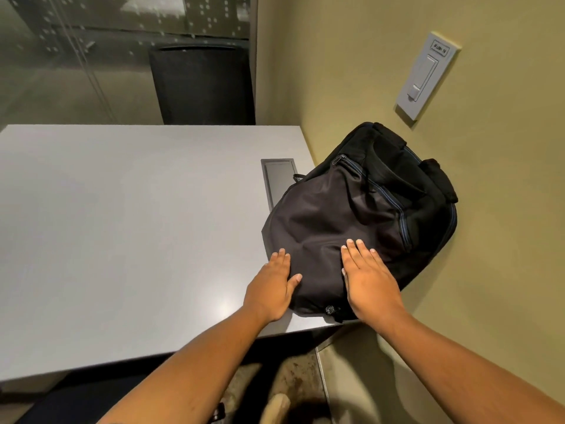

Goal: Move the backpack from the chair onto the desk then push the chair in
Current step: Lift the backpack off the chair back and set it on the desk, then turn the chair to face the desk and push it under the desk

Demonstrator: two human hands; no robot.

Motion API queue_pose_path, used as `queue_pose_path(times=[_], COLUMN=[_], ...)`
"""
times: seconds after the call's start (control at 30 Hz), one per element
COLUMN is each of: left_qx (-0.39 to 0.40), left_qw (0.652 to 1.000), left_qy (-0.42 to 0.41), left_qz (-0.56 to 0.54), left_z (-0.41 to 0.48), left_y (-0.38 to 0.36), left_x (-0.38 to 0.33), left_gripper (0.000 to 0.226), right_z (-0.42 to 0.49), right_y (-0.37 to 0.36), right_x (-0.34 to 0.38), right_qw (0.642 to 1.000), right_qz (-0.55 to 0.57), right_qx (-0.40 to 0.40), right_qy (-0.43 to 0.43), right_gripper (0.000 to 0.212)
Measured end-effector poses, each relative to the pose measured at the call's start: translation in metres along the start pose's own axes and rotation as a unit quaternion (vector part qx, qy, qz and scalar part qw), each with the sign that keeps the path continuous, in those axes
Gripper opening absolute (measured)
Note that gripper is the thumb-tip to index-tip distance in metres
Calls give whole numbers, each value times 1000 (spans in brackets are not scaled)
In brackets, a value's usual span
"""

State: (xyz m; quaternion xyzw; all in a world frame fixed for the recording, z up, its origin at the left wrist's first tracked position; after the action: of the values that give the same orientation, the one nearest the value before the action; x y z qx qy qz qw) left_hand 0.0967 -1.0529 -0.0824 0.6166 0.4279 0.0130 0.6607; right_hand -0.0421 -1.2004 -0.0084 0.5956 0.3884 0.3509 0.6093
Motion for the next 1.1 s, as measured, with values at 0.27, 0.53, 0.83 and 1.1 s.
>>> queue_pose_path(times=[0.27, 0.53, 0.83, 1.1], left_qx=[-48, -81, -142, -168], left_qw=[999, 992, 984, 975], left_qy=[-16, -17, 59, 127], left_qz=[17, 90, 93, 70], left_z=[-123, -287, -480, -625], left_y=[4, -18, -6, 23], left_x=[-25, -45, -36, 17], left_gripper=[63, 70, 72, 71], right_z=[-120, -267, -376, -446], right_y=[15, 16, 29, 30], right_x=[33, 77, 174, 264], right_qw=[991, 969, 938, 919], right_qz=[114, 233, 330, 373], right_qx=[-54, -45, -3, 36], right_qy=[34, 66, 110, 122], right_gripper=[46, 55, 55, 57])
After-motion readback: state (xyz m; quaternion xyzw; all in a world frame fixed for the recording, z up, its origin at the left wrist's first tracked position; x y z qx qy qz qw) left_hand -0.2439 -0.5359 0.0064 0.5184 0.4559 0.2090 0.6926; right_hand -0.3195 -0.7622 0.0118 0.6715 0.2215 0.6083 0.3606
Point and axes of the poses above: each hand's wrist, its own z-axis towards the middle knuckle, its own y-axis out of the back of the hand, x = y × z, the point moved 2 cm from there along z, towards the middle knuckle, and after that the axes turned 3 degrees about x, right-handed, at the moved point
